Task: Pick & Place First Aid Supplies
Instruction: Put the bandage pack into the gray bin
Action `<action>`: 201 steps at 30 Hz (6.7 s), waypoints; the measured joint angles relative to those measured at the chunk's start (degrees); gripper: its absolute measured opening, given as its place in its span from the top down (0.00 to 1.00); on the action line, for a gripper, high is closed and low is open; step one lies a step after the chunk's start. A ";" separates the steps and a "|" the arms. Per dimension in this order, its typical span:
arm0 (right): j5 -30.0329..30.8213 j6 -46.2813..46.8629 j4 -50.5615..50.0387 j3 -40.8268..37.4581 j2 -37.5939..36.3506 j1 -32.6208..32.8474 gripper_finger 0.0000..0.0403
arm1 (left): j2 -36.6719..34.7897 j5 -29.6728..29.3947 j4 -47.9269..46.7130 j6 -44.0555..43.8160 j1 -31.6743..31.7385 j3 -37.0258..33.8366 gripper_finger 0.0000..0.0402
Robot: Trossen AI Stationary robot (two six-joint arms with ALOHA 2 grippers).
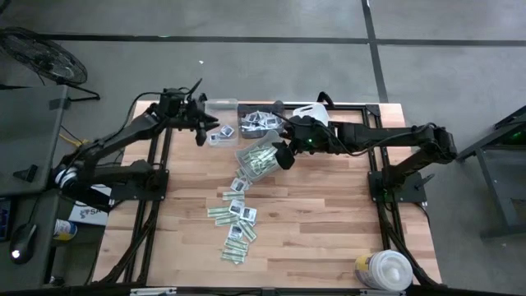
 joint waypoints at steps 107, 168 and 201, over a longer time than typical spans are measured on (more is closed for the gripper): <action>3.70 7.07 41.10 -73.22 -64.21 12.22 0.50 | 8.96 -31.32 -10.40 -30.42 -72.58 -7.80 0.40; -1.09 2.91 39.41 -73.18 -64.78 12.24 0.50 | 23.45 -33.07 -10.11 -29.35 -72.60 -7.26 0.44; -1.11 2.91 39.45 -73.18 -64.74 12.24 0.50 | 18.61 -27.83 -19.16 -30.11 -72.64 -3.97 1.00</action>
